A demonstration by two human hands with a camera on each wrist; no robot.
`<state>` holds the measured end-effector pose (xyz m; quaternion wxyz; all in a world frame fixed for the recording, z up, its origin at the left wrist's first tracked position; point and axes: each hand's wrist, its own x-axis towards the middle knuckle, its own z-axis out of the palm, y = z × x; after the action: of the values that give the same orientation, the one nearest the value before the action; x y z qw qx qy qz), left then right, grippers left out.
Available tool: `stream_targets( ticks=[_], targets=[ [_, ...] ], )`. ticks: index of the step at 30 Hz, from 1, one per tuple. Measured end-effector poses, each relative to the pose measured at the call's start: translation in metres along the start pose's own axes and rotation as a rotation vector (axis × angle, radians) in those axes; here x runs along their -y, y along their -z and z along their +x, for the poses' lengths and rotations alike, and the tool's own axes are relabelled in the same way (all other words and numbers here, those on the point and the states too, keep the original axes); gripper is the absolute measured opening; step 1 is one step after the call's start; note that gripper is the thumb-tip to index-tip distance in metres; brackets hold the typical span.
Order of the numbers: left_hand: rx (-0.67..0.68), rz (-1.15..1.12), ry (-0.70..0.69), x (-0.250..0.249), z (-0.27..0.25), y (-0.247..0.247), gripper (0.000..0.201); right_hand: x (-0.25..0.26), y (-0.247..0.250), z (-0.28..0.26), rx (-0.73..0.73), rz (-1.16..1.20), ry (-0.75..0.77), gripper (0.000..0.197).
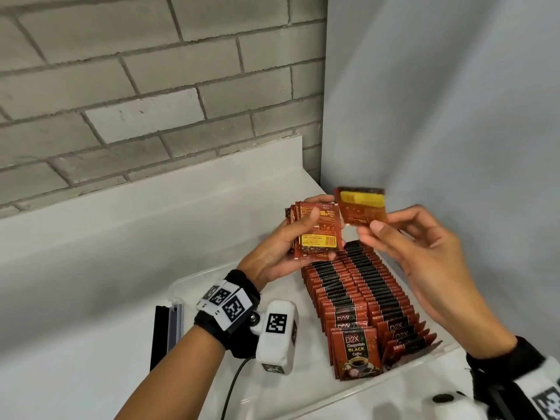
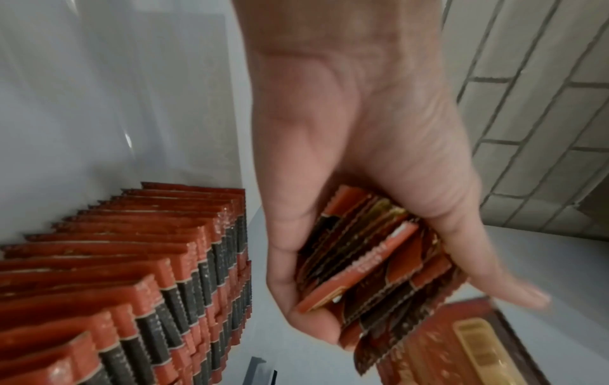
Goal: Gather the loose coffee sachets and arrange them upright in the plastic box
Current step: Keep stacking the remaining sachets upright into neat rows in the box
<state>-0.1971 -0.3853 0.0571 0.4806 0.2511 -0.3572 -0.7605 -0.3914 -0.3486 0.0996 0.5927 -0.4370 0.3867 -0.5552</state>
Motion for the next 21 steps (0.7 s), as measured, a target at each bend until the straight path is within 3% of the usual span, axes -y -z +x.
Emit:
stream_targets(
  ticks=[4, 11, 15, 21],
  targets=[
    [0.017, -0.046, 0.015, 0.001, 0.001, 0.000, 0.062, -0.004, 0.003, -0.001, -0.009, -0.230, 0.048, 0.013],
    [0.042, -0.031, -0.046, 0.000, 0.001, 0.000, 0.061, -0.020, 0.004, -0.001, 0.049, -0.326, 0.100, 0.024],
    [0.031, -0.054, -0.068, -0.001, 0.001, 0.001, 0.057, -0.015, 0.003, -0.006, 0.083, -0.260, -0.042, 0.020],
    [0.042, -0.037, -0.062, -0.001, -0.001, 0.000, 0.063, -0.015, 0.002, 0.000, 0.046, -0.075, -0.182, 0.045]
  ],
)
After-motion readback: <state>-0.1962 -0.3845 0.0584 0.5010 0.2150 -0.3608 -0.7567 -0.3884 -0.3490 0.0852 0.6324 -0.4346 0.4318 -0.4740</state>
